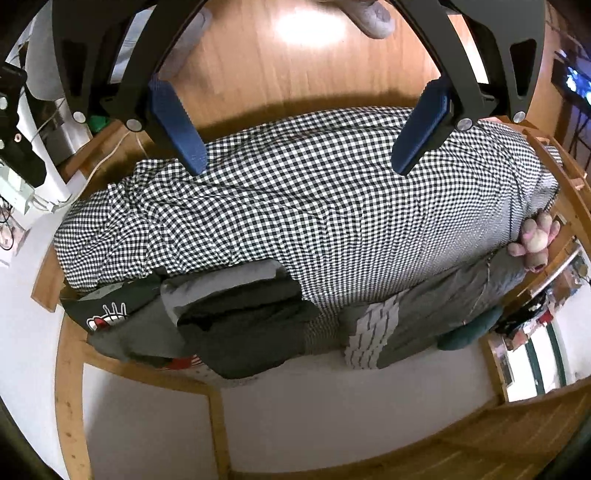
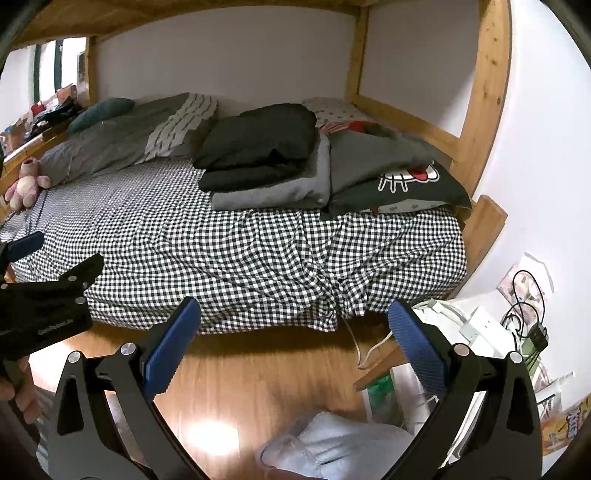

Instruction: Fold large clothes

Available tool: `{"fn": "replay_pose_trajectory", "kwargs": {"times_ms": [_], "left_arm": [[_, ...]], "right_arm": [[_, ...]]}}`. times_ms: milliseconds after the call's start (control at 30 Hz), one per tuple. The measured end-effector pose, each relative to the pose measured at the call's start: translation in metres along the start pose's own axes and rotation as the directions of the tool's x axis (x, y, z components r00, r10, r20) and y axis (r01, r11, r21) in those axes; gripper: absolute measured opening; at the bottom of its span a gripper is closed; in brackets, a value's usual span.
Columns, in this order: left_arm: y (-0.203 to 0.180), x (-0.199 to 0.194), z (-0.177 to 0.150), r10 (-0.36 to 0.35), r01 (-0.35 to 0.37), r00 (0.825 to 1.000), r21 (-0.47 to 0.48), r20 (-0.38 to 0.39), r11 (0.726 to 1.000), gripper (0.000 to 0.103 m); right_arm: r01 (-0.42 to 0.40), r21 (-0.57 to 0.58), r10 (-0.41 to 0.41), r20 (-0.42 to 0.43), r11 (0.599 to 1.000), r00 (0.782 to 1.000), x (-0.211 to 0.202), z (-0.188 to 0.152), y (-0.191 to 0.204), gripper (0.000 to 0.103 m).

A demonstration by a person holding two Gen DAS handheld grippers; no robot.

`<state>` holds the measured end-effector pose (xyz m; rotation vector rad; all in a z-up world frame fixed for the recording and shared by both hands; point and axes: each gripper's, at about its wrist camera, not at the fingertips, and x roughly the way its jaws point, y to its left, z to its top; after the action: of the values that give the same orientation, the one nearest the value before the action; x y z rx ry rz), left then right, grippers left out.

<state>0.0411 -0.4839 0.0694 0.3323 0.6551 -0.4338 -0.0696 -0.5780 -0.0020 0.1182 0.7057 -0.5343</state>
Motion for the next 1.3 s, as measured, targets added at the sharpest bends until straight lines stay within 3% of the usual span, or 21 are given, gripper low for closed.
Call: {"fn": "replay_pose_trajectory", "kwargs": {"times_ms": [667,867,1300], "left_arm": [[-0.006,-0.011,-0.004,-0.006,0.006,1.000,0.063,0.001,0.998,0.099],[-0.007,-0.012,-0.006,0.032,-0.033,0.999,0.087,0.012,0.996,0.099],[-0.005,-0.014,-0.006,0.012,-0.013,1.000,0.071,0.005,0.997,0.099]], "right_arm": [[-0.030,-0.047,0.031,0.021,0.998,0.999,0.007,-0.005,-0.007,0.100],[-0.031,-0.063,0.033,0.026,0.998,0.999,0.005,-0.005,-0.004,0.100],[-0.043,-0.065,0.044,0.010,0.997,0.999,0.010,-0.009,-0.003,0.100]]}}
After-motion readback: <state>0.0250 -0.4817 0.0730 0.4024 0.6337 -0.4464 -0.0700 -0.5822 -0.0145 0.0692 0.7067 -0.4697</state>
